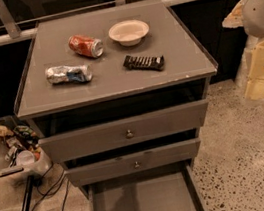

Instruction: Place rxbar chocolate into bottom drawer

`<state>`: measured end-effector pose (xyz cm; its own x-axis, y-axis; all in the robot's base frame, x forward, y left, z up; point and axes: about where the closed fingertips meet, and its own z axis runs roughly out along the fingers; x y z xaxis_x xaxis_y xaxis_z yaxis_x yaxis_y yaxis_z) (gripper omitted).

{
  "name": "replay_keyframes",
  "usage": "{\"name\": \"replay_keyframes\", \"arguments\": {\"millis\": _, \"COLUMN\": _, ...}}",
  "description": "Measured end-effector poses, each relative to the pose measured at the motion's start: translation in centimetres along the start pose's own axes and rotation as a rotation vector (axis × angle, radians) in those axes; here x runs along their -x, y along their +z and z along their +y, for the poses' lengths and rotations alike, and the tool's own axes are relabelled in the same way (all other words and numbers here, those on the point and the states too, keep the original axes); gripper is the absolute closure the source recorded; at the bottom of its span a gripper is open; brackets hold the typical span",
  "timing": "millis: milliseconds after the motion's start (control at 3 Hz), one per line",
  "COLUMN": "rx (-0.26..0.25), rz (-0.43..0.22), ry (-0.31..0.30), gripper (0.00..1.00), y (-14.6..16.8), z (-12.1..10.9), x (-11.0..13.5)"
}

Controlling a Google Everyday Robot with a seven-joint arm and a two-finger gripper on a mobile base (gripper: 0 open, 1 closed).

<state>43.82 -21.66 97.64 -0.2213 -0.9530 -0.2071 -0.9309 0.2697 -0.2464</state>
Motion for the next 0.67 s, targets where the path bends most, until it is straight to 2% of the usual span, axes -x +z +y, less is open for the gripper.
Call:
{"name": "replay_keyframes", "arguments": {"millis": 333, "rx": -0.002, "rz": -0.001, "ry": 0.0, "gripper": 0.0, "y": 0.0, "z": 0.0, "x": 0.0}}
{"name": "replay_keyframes", "arguments": {"millis": 667, "rx": -0.021, "rz": -0.045, "ry": 0.004, "gripper": 0.0, "y": 0.1, "z": -0.9, "x": 1.5}}
